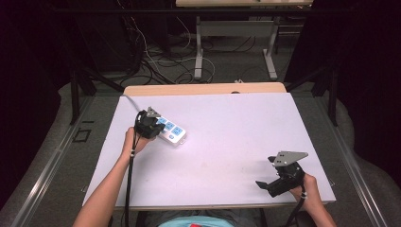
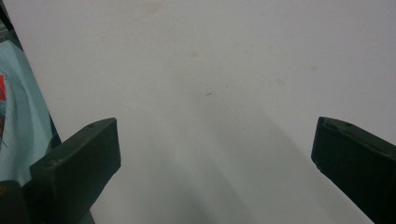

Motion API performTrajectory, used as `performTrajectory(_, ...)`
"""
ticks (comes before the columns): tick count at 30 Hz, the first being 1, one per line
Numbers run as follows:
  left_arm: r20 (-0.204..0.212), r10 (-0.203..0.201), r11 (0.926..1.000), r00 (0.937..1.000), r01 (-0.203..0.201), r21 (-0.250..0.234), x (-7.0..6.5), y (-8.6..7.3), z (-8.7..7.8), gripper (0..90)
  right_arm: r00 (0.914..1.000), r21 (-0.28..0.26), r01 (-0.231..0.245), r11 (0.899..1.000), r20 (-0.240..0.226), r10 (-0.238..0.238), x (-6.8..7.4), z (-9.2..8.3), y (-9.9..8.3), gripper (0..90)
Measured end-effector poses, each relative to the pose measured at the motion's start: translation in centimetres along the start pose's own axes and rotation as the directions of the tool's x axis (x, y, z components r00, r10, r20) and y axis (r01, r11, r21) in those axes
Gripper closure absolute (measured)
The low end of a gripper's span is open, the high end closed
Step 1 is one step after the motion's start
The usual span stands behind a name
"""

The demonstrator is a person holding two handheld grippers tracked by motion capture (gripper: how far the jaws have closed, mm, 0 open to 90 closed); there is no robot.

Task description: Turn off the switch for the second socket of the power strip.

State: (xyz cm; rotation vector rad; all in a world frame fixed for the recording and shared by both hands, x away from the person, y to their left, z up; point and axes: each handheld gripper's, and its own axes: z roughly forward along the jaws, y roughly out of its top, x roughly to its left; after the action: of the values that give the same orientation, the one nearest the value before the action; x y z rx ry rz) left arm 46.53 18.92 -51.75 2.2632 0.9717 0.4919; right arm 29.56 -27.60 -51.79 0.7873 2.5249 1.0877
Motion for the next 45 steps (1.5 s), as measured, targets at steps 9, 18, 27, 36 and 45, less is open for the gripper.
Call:
performTrajectory(9, -0.027, -0.033, 0.9993, 0.9991, 0.033, -0.018, -0.3, 0.1, -1.4, 39.6, 1.0, -0.014, 0.0, 1.0, 0.006, 0.0, 0.1, 0.1, 0.0, 0.8)
performTrajectory(18, -0.038, -0.045, 0.9982, 0.9983, 0.044, -0.04, -1.1, -0.3, -3.4, 16.6, 1.0, -0.022, 0.001, 1.0, 0.005, -0.001, 0.1, 0.0, 0.0, 0.8)
performTrajectory(27, -0.045, -0.033, 0.9987, 0.9985, 0.031, -0.041, -2.2, -1.0, -4.6, 3.3, 1.0, -0.022, 0.002, 1.0, 0.008, -0.002, 0.1, 0.0, 0.0, 0.8)
performTrajectory(36, -0.047, -0.01, 0.998, 0.9988, 0.007, -0.063, -4.0, -2.1, -6.3, 0.1, 1.0, -0.025, 0.001, 1.0, 0.007, -0.001, 0.1, 0.0, 0.0, 0.8)
performTrajectory(45, -0.038, 0.009, 0.9959, 0.9992, -0.013, -0.09, -5.9, -3.8, -8.2, 0.0, 1.0, -0.025, 0.006, 1.0, 0.002, -0.006, 0.1, 0.0, 0.0, 0.8)
